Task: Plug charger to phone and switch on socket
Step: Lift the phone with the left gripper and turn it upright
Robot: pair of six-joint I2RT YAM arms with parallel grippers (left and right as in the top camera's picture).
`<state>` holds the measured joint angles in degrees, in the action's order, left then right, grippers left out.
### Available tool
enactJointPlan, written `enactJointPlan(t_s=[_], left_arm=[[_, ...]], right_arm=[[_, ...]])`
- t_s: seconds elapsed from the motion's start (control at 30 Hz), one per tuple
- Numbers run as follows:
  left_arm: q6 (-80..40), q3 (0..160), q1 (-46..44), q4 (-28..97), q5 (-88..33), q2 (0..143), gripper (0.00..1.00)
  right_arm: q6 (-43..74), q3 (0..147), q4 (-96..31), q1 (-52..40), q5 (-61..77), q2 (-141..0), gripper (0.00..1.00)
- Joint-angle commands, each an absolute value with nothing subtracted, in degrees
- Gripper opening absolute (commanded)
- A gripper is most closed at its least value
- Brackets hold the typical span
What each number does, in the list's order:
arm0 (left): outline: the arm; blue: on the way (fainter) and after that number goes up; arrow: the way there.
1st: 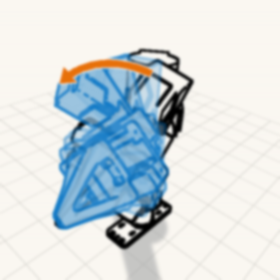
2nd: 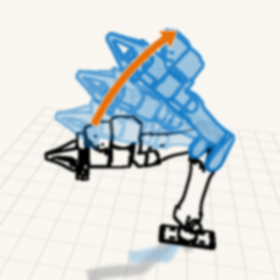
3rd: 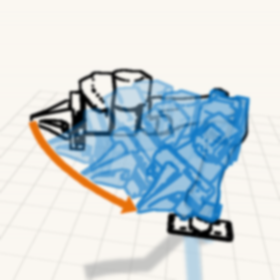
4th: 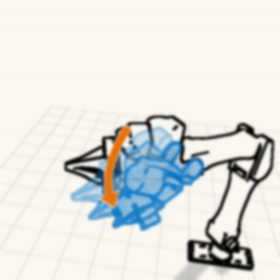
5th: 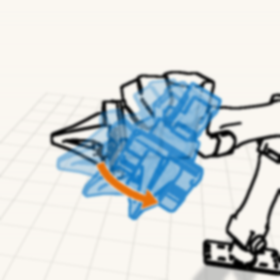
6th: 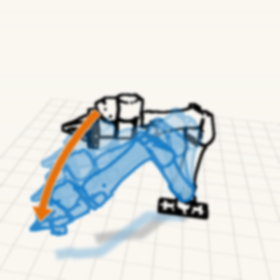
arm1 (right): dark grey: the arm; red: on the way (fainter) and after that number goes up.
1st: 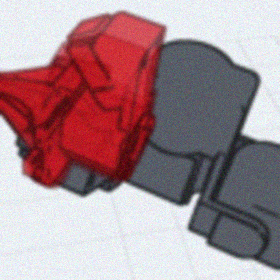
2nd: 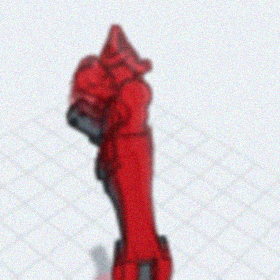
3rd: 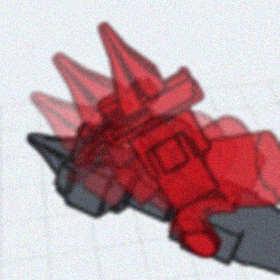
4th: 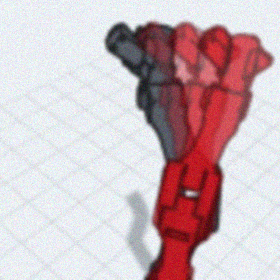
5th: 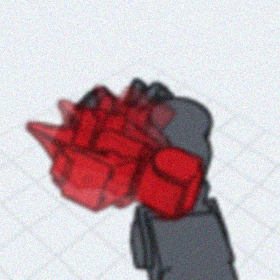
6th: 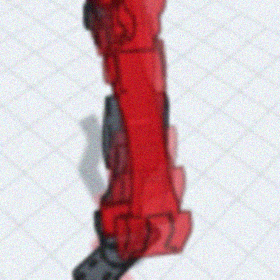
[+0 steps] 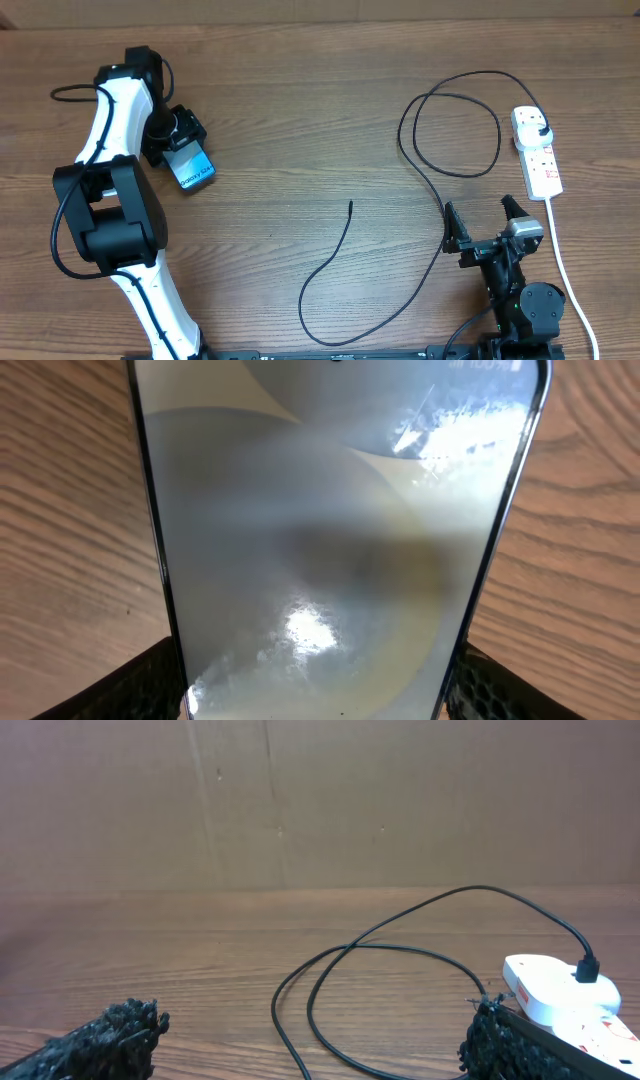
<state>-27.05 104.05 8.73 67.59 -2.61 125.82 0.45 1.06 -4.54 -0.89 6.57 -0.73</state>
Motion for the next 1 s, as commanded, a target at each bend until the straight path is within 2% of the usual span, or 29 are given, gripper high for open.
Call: enactJointPlan(t_s=[0.0, 0.27, 0.73, 0.97], left_arm=[[-27.4, 109.0, 8.5, 69.4, -6.3, 125.8, 0.04], [-27.4, 115.4, 8.5, 73.8, -25.9, 125.8, 0.04], [-28.8, 115.7, 6.9, 84.1, -61.3, 125.8, 0.04], [-30.6, 115.7, 5.8, 85.4, -72.8, 125.8, 0.04]], right_arm=[[0.3, 0.4, -4.4, -1.3, 6.0, -0.2, 1.0], [0.3, 0.4, -4.4, -1.3, 6.0, -0.2, 1.0], [0.3, 0.4, -4.4, -1.3, 6.0, -0.2, 1.0], [0.3, 0.4, -4.4, -1.3, 6.0, -0.2, 1.0]])
